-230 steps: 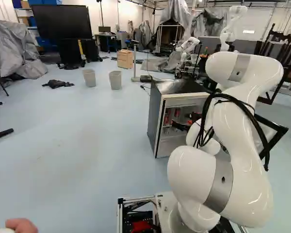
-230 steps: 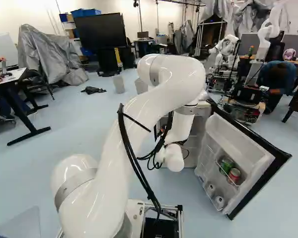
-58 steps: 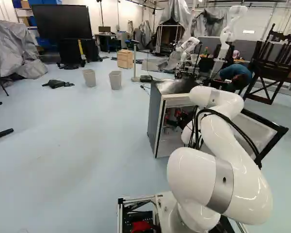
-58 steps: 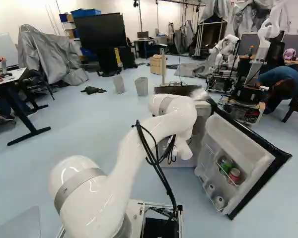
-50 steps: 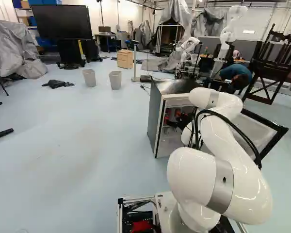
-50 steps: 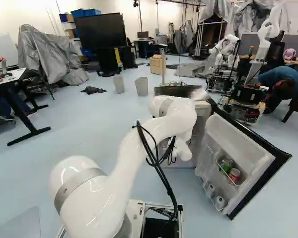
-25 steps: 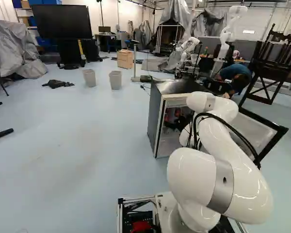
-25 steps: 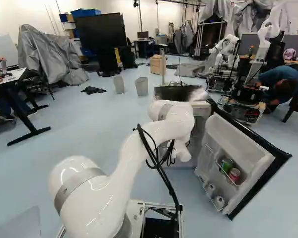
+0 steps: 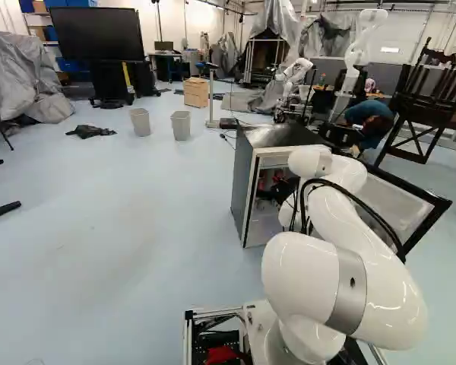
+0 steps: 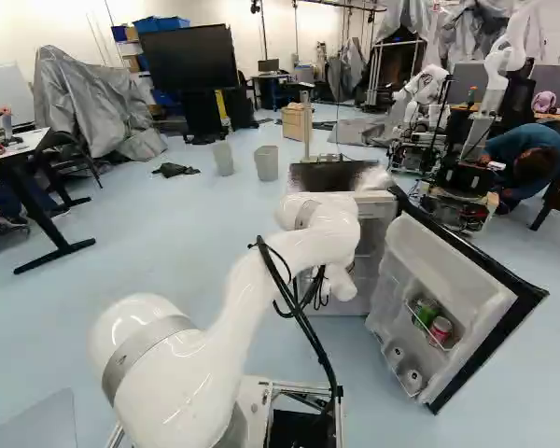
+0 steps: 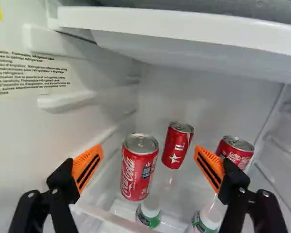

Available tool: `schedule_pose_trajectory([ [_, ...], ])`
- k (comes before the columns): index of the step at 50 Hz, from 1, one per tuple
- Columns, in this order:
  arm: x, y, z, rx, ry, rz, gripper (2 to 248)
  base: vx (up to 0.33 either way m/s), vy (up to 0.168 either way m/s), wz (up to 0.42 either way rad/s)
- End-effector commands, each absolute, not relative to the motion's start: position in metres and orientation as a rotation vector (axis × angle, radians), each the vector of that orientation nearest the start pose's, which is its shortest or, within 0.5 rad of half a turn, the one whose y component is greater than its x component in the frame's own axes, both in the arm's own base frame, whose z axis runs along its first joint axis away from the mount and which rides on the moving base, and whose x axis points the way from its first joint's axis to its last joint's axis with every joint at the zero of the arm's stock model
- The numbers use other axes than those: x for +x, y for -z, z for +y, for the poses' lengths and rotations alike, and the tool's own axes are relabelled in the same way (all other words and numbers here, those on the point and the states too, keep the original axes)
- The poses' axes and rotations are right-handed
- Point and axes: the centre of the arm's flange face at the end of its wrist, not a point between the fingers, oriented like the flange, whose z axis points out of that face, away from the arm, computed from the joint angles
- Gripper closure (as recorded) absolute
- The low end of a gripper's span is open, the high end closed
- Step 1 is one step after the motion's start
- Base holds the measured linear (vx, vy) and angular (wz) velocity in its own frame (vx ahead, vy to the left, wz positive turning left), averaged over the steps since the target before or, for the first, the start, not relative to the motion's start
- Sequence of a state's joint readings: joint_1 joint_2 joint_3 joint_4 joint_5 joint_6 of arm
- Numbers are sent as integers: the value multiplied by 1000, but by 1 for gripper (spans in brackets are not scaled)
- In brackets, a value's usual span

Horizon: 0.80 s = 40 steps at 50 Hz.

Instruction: Grab a drink from the fridge

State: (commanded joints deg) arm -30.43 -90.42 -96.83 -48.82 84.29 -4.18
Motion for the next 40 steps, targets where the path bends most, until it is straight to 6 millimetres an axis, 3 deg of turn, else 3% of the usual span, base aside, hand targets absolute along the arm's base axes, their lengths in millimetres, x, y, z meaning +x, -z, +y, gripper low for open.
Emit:
schedule_pose_trajectory([
  [2,592,48,-269,-2113,2113,-510,3,0,0,0],
  [3,592,48,-269,-2113,2113,-510,34,0,0,0],
  [8,592,48,-269,-2112,2113,-511,34,0,0,0],
  [9,592,48,-269,-2112,2113,-511,71,0,0,0],
  [13,592,48,-269,-2112,2113,-511,71,0,0,0],
  [14,592,48,-269,-2112,2113,-511,109,0,0,0],
  [18,592,48,-269,-2112,2113,-511,109,0,0,0],
  [19,592,48,-269,-2112,2113,-511,146,0,0,0],
  [23,592,48,-269,-2112,2113,-511,146,0,0,0],
  [24,592,48,-269,-2112,2113,-511,158,0,0,0],
  [40,591,48,-269,-2114,2111,-508,158,0,0,0],
])
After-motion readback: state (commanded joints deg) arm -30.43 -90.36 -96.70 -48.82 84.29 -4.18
